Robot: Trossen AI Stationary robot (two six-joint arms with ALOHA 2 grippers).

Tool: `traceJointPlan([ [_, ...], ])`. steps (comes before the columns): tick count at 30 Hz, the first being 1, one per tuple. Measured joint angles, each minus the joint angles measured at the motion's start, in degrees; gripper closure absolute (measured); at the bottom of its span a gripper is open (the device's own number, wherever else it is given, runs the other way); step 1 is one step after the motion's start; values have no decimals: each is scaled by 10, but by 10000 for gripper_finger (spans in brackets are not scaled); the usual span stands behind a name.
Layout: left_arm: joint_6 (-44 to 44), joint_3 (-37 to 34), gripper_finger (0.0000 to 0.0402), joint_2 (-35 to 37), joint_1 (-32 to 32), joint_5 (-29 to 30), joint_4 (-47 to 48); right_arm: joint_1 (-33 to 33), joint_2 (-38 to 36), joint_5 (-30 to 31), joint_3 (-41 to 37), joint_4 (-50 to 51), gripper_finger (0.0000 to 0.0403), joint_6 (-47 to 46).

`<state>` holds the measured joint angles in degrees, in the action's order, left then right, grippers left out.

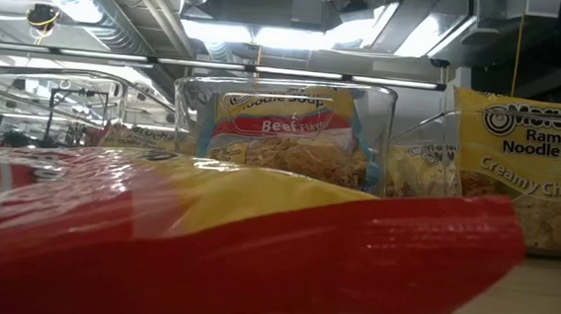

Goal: Sort Maruchan noodles
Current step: Put the red noodle pack into the left transparent bin

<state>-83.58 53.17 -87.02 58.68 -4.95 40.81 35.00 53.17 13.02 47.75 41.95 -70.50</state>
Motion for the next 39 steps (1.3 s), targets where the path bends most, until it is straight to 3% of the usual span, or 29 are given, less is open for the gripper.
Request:
traceJointPlan([
  [17,-8,-69,345,2,0,-20,-134,-1,0,15,0,2,288,17],
  [22,-26,-69,392,1,0,-21,-130,-1,0,15,0,2,288,18],
  [26,-37,-59,400,0,0,-21,-116,-1,0,15,0,2,288,18],
  [34,-41,43,401,0,-1,-30,25,-1,0,24,0,15,288,31],
  [39,-31,145,401,0,-1,12,167,-1,0,47,0,34,288,34],
])
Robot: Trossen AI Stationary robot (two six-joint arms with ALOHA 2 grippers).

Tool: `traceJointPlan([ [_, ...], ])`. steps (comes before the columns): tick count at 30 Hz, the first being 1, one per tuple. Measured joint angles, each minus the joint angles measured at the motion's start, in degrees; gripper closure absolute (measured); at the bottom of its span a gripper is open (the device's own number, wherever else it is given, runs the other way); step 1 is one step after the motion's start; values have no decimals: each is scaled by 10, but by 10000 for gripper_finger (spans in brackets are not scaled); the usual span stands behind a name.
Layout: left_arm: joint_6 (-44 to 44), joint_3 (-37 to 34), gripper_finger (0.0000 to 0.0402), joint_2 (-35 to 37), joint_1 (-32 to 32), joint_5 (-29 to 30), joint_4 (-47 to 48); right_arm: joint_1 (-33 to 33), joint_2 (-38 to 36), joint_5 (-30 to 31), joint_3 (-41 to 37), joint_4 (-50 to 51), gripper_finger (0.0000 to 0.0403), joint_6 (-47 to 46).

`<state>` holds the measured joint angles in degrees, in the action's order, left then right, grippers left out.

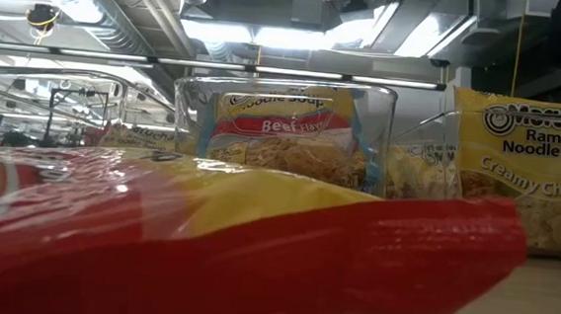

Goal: Sort Maruchan noodles
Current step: Put the red noodle pack into the left transparent bin

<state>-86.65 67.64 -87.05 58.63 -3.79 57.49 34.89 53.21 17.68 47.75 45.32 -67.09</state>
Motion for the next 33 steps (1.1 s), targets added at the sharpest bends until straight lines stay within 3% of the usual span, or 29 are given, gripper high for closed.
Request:
traceJointPlan([
  [13,3,222,401,0,-11,114,322,0,3,14,0,-2,288,-1],
  [19,91,254,401,1,-66,197,325,0,3,14,0,-4,288,-2],
  [33,377,254,401,1,-280,244,326,0,3,13,0,-6,288,-2],
])
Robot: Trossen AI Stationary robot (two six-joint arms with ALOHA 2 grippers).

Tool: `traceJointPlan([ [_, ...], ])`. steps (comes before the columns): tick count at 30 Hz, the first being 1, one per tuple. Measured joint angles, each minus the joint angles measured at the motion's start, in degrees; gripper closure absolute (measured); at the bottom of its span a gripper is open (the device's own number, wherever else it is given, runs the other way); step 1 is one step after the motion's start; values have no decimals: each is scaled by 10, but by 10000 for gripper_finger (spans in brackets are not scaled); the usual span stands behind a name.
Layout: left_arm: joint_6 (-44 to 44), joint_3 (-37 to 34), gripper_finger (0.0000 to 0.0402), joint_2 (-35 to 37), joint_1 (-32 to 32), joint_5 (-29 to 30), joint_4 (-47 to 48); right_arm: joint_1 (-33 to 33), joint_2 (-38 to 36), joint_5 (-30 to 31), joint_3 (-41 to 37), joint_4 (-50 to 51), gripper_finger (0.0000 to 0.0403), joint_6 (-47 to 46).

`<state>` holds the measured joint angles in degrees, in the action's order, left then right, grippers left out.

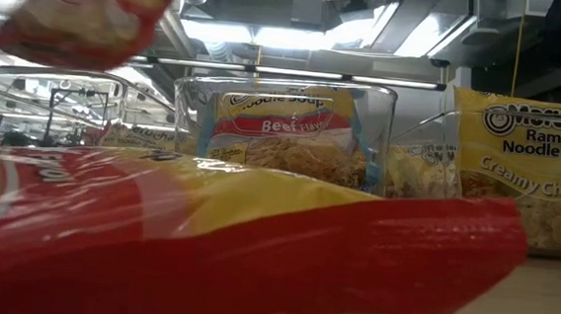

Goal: Sort Maruchan noodles
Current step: Put the red noodle pack into the left transparent bin

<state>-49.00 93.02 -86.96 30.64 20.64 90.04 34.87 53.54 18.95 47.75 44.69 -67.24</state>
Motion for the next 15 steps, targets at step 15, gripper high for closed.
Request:
traceJointPlan([
  [15,189,0,401,0,-148,5,0,0,0,0,0,4,288,0],
])
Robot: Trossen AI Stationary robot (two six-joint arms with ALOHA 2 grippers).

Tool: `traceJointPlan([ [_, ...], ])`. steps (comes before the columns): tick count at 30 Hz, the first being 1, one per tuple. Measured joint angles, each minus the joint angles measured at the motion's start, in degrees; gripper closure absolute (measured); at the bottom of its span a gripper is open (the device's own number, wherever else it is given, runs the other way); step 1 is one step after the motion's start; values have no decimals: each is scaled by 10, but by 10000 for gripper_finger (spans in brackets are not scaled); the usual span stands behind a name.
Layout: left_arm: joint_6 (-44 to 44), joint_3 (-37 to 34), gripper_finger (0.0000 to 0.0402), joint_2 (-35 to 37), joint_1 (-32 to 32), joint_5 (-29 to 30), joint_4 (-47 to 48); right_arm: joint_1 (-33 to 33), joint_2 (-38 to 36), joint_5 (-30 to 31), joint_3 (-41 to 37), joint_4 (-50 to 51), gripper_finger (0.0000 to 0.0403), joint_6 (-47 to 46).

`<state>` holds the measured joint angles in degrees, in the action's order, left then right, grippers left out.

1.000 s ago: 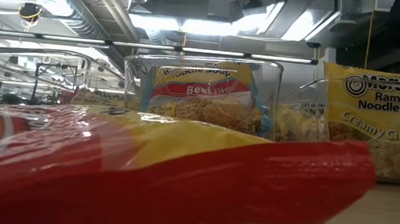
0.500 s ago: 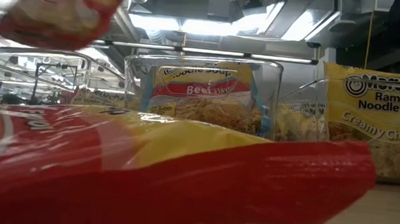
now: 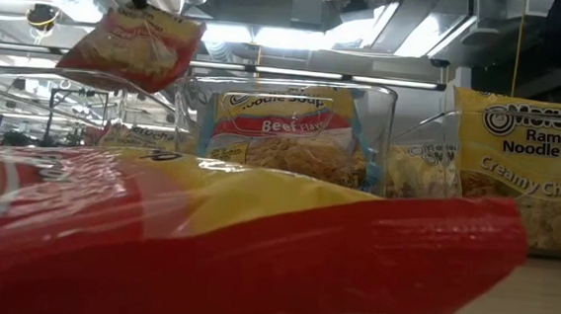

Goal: Sort Maruchan noodles
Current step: Put the red noodle pack into the left transparent bin

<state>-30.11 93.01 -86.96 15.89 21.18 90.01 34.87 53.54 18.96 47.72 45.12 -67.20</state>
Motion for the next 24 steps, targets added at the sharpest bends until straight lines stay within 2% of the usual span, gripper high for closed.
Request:
traceJointPlan([
  [6,23,-14,401,0,-25,-2,-31,0,0,10,0,0,288,0],
  [18,19,-158,401,-1,-33,-23,-86,0,0,11,0,0,288,0],
  [24,22,-207,401,-1,-33,-29,-159,0,0,11,0,0,288,0],
])
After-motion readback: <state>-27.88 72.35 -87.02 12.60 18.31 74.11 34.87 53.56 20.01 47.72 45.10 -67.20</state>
